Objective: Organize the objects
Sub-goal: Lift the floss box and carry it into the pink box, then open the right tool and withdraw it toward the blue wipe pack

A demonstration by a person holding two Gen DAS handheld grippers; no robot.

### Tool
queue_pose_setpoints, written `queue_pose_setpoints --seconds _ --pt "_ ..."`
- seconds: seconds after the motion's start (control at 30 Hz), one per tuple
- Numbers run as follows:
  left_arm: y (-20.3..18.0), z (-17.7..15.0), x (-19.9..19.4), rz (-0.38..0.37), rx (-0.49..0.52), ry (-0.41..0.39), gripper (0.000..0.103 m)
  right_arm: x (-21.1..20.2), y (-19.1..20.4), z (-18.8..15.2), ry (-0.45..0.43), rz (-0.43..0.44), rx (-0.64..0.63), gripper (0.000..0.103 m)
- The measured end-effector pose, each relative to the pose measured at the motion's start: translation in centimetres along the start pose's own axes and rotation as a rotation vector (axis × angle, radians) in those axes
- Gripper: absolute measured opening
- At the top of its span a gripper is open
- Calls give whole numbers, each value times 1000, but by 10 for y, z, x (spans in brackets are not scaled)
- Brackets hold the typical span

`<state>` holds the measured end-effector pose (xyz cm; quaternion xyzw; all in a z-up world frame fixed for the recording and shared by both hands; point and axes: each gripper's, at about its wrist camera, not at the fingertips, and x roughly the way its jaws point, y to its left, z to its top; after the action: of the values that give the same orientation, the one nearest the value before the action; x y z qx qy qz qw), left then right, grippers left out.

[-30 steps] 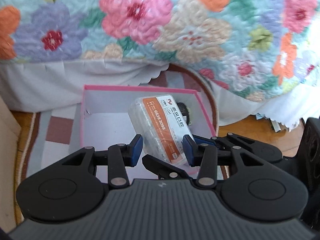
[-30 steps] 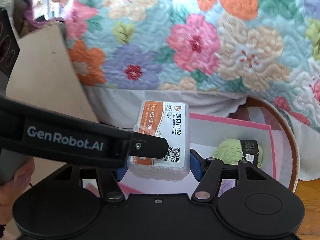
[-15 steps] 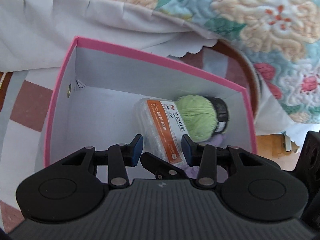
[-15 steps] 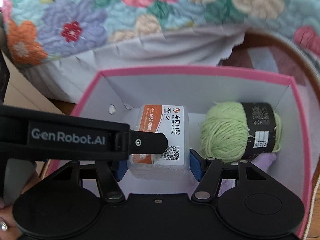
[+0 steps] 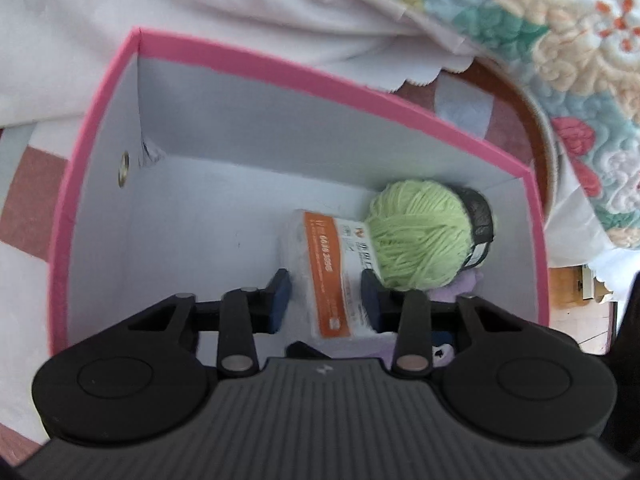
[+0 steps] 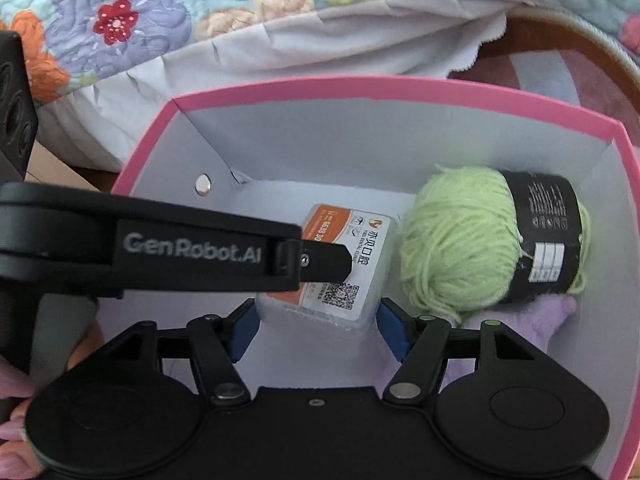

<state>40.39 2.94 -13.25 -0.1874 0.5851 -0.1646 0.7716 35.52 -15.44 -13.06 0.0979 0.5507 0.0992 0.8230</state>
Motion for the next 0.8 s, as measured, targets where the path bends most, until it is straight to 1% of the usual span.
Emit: queue_pose_setpoints --seconds 0.03,0.07,0.2,0.3,0.33,0.37,0.43,0.57,0.6,0.63,0.7,0.77,0.8 --pt "0 -1 4 22 2 19 28 -1 0 -2 4 -12 -9 70" --pt "1 -3 7 39 7 28 28 -3 -1 -5 5 -19 -20 70" --pt "4 -7 5 28 -15 18 25 -11 -4 -14 -15 -5 -41 69" --pt "6 -9 6 18 -65 28 25 -13 -7 -22 -13 -2 -37 59" --pt "6 -9 6 20 -67 25 25 -13 -7 -25 -16 -9 -45 53" --pt "4 -10 6 25 -63 18 26 -13 -6 -28 -18 -25 -61 50" --pt "-1 -13 6 44 -31 -3 26 -11 -3 -29 -31 -45 -85 47" --pt "-12 -18 2 92 35 -33 26 -10 -6 -30 -48 -48 -77 47" --pt "-14 -21 -1 100 46 -45 26 -11 -6 -31 -50 -50 -74 47" --pt "-16 -23 -7 106 54 -60 30 -13 -5 -33 -54 -48 -72 47" --pt "-20 -29 -19 111 78 -79 33 -21 1 -40 -69 -37 -87 47" --pt "-23 -36 -34 121 106 -96 41 -30 9 -47 -99 -28 -108 50" --pt "-24 -39 -43 128 124 -104 43 -35 12 -50 -114 -22 -116 51"
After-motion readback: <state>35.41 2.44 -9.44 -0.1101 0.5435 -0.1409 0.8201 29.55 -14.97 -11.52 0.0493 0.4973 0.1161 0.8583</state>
